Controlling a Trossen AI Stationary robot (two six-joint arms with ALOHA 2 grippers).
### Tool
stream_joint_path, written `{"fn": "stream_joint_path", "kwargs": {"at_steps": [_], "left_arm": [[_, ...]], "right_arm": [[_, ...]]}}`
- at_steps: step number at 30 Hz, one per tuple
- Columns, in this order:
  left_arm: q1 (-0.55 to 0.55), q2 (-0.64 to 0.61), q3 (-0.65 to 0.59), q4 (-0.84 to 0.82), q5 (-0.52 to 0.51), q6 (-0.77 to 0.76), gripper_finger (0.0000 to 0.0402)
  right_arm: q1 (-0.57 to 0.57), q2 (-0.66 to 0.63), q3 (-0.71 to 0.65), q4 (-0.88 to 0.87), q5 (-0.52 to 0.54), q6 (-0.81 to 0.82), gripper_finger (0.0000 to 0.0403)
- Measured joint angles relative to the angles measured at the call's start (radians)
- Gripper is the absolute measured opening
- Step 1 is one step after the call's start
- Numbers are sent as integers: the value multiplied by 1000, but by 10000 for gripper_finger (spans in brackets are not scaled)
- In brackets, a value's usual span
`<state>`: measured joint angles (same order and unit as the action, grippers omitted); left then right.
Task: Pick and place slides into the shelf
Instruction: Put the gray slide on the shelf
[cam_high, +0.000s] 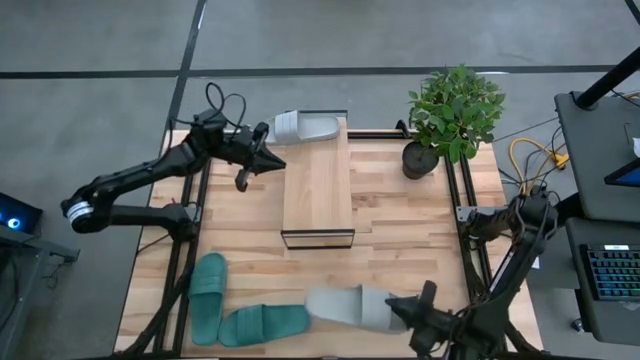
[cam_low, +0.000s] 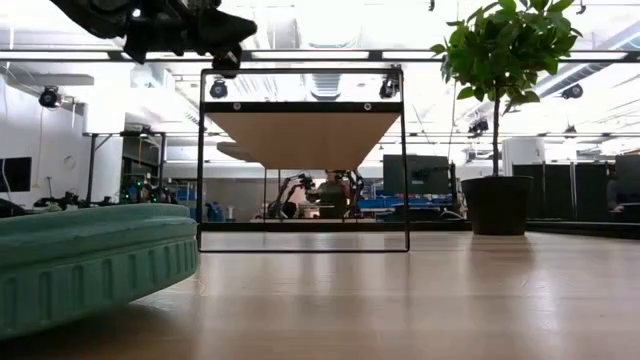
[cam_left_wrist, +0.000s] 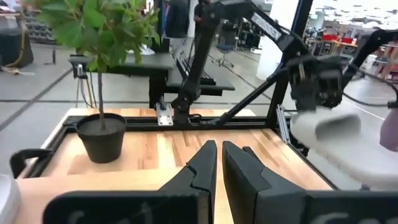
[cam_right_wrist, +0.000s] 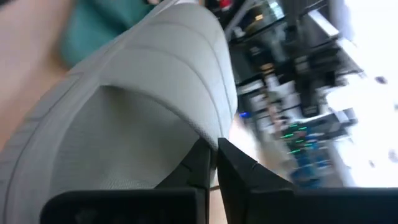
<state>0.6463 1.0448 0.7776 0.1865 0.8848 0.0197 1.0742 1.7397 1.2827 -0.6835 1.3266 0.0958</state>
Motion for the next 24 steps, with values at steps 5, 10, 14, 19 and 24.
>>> {"fn": "stream_joint_path", "kwargs": {"at_steps": [5, 10, 14, 19, 24], "left_arm": [[-3, 4, 0, 75, 0, 88, 13], [-16, 0, 0, 168, 6, 307, 13], [-21, 0, 2, 228, 8, 443, 13], [-21, 0, 3, 259, 8, 488, 13], [-26, 1, 3, 259, 13, 661, 23]], "right_arm": [[-21, -74, -1, -1, 145, -76, 11], [-93, -160, -2, 2, 185, -132, 11], [-172, -238, -2, 8, 198, -128, 11], [-251, -313, -2, 13, 198, -124, 11], [-314, -373, -2, 20, 229, -117, 11]]}}
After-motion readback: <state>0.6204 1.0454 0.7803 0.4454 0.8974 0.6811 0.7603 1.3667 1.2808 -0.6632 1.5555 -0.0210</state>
